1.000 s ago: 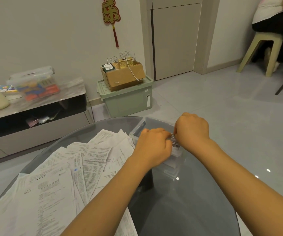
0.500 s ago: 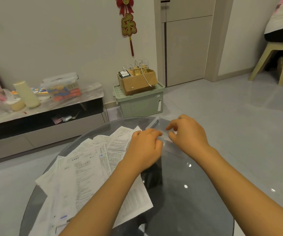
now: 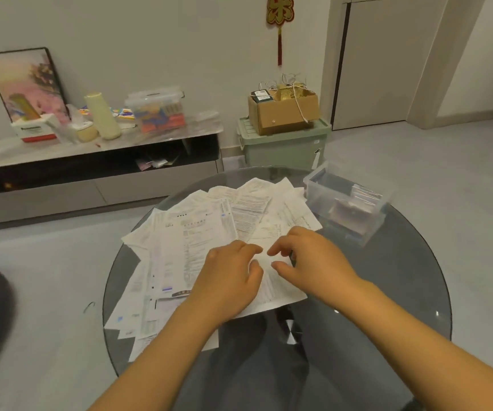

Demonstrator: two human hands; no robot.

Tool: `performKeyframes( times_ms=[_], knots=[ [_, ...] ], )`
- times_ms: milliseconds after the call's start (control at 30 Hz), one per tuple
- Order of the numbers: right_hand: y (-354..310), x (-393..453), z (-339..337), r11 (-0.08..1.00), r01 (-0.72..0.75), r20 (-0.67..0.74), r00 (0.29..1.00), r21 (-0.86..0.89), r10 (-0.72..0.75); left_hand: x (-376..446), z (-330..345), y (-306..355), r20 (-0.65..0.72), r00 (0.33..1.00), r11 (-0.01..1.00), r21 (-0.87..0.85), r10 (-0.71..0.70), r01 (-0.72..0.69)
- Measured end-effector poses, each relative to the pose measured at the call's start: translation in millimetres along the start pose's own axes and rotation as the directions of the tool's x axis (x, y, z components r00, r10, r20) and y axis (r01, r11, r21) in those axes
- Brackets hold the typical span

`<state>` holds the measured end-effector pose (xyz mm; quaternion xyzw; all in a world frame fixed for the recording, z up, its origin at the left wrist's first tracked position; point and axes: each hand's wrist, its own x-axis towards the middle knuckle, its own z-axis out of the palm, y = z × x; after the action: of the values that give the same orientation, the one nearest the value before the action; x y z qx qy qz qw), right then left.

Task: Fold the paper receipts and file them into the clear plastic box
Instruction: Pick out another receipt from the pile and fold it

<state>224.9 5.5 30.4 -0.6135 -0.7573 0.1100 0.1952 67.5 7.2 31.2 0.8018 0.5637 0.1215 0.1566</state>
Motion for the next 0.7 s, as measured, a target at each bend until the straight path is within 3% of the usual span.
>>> performKeyframes(
  times_ms=[200,367,467,700],
  knots=[
    [2.1,2.6,23.2,0.999,0.02,0.104,0.994,-0.027,-0.018,4.0,14.0,-23.0,0.059,0.998,0.988,0.151,0.023,-0.032],
    [3.2,7.3,35.8,0.997,0.072,0.166,0.984,-0.019,-0.067,1.2,25.3,-34.5,0.08,0.984,0.947,0.293,-0.16,0.13],
    [2.9,10.1,40.9,0.995,0.098,0.151,0.984,-0.018,-0.094,-0.1,24.9,-41.7,0.099,0.979,0.959,0.238,-0.18,0.152],
    [4.1,9.7,46.5,0.985,0.169,0.194,0.966,0.017,-0.169,-4.3,20.0,-50.2,0.039,0.999,0.999,0.041,0.006,-0.008]
  ],
)
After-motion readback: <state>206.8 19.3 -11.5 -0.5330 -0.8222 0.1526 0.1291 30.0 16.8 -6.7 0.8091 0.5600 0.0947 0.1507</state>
